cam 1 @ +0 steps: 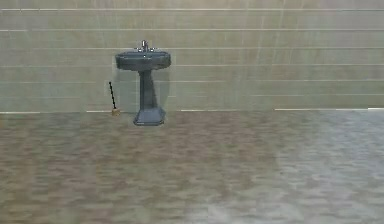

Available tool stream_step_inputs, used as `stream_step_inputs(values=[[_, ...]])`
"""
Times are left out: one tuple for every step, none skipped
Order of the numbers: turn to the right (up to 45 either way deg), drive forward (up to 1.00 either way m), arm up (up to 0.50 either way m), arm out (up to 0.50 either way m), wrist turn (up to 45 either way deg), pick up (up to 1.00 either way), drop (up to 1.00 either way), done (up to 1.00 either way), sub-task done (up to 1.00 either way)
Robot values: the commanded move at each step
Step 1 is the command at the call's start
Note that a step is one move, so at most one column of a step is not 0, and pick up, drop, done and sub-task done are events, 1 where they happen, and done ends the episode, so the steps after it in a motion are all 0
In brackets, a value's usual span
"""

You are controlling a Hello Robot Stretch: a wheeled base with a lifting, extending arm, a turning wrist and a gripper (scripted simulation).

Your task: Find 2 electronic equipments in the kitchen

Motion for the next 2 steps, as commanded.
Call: stream_step_inputs(values=[[-45.0, 0.0, 0.0, 0.0, 0.0, 0.0, 0.0, 0.0, 0.0], [0.0, 0.45, 0.0, 0.0, 0.0, 0.0, 0.0, 0.0, 0.0]])
